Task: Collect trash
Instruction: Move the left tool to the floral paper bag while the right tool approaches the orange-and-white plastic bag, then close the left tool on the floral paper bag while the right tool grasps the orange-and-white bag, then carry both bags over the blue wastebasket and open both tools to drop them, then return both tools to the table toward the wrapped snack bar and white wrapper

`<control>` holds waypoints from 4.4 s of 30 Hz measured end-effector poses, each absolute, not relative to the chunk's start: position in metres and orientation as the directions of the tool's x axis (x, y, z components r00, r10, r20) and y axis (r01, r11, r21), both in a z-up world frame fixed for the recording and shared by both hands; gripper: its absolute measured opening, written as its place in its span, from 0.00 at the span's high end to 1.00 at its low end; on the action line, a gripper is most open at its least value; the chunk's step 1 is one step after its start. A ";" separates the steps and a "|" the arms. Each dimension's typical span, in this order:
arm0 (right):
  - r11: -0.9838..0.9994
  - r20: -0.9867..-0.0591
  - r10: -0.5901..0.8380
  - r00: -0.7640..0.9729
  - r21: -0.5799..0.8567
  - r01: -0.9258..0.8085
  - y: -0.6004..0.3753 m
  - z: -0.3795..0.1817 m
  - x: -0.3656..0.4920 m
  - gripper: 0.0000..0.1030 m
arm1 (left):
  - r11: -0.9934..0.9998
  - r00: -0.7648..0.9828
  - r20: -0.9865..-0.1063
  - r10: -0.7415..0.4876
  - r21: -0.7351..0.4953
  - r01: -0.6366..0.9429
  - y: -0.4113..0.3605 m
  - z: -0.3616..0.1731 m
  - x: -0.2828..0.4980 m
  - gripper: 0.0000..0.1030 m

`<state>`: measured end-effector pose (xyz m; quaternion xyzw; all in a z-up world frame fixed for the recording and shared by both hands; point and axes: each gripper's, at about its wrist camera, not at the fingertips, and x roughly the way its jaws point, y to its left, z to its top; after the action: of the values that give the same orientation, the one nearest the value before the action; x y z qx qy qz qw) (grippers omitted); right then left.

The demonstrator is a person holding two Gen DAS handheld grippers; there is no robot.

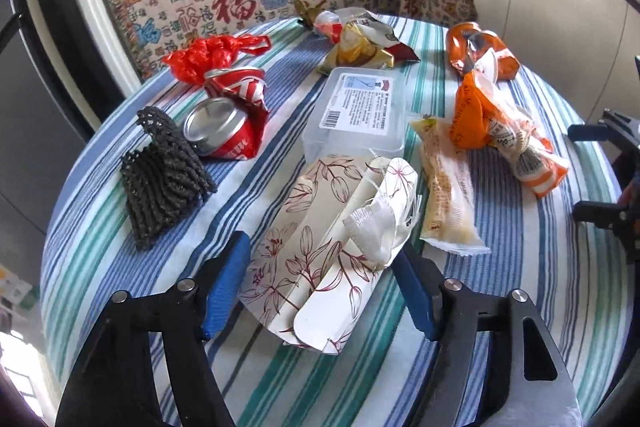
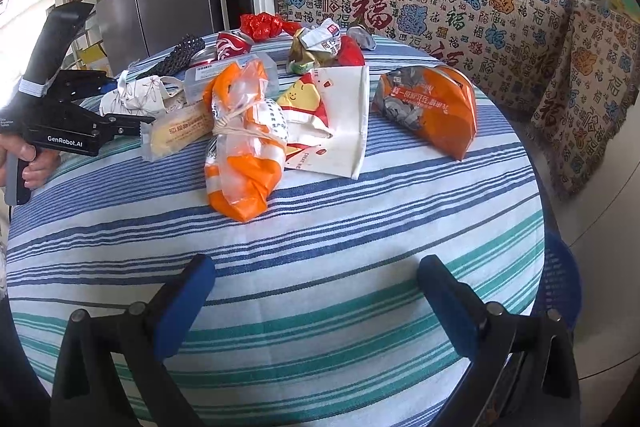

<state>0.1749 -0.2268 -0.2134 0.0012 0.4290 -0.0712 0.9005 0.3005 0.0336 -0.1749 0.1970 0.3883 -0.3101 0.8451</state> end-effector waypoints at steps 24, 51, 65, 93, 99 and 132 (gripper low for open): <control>0.999 -0.799 0.030 0.601 0.034 -0.005 -0.208 -0.209 0.247 0.54 | 0.996 0.607 -0.791 -0.081 -0.089 0.017 0.101 -0.186 0.232 0.02; 0.991 -0.793 0.130 0.595 0.103 -0.080 -0.216 -0.193 0.216 0.54 | 0.968 0.620 -0.767 -0.164 -0.006 0.249 0.062 -0.176 0.267 0.38; 0.983 -0.775 0.073 0.628 0.161 0.084 -0.333 -0.134 0.146 0.54 | 0.910 0.619 -0.693 -0.370 -0.137 0.390 -0.030 -0.093 0.209 0.38; 0.793 -0.834 -0.312 0.455 0.036 0.608 -0.662 -0.196 0.090 0.54 | 0.674 0.231 -0.776 -0.587 -0.311 0.670 -0.448 -0.167 0.271 0.37; 0.780 -0.847 -0.331 0.417 0.002 0.625 -0.675 -0.217 0.090 0.51 | 0.696 0.239 -0.780 -0.579 -0.320 0.643 -0.467 -0.189 0.286 0.30; 0.946 -0.628 -0.222 0.746 0.048 0.322 -0.438 -0.123 0.102 0.39 | 0.864 0.525 -0.743 -0.414 -0.141 0.483 -0.173 -0.116 0.154 0.06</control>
<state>0.1018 -0.4376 -0.1225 0.0767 0.3249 -0.1461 0.9312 0.1539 -0.1725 -0.1162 0.0413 0.4140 -0.2572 0.8722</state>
